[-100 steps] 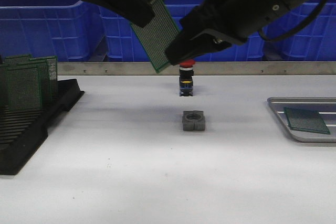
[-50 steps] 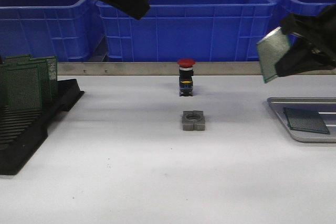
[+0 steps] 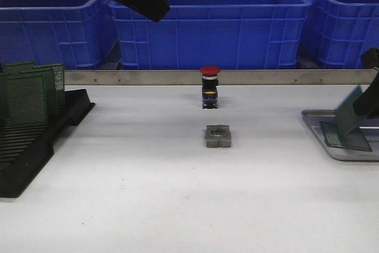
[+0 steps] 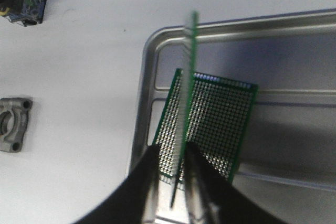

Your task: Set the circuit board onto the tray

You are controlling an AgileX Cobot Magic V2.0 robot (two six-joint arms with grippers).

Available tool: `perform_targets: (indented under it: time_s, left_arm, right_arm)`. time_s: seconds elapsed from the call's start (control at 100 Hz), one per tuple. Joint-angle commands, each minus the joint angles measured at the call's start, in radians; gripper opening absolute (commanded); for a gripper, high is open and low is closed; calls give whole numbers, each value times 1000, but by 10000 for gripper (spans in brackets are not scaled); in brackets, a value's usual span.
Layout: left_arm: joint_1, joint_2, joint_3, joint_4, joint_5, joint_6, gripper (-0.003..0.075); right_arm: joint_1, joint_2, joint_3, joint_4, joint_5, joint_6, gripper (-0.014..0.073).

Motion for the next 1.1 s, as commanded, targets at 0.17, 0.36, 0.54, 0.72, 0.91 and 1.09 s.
perform_targets:
  time_s: [0.17, 0.36, 0.54, 0.72, 0.91, 1.09]
  left_arm:
    - [5, -51, -36, -64, -8, -13, 526]
    - [5, -51, -60, 3, -11, -178, 413]
    - [5, -51, -120, 190, 13, -426, -18]
    - [23, -60, -132, 236, 84, -549, -20]
    - [95, -111, -128, 215, 68, -656, -20]
    - [160, -244, -26, 190, -64, -675, -20]
  right_arm:
    - [-7, -62, -20, -15, -22, -5, 524]
    - [-10, -135, -20, -61, -14, -5, 446]
    - [-10, -232, -20, -108, 83, -5, 94]
    - [6, -344, -19, -109, 124, -15, -113]
    - [102, -479, -5, -108, 47, -17, -113]
    - [237, -644, 85, -96, -142, -17, -113]
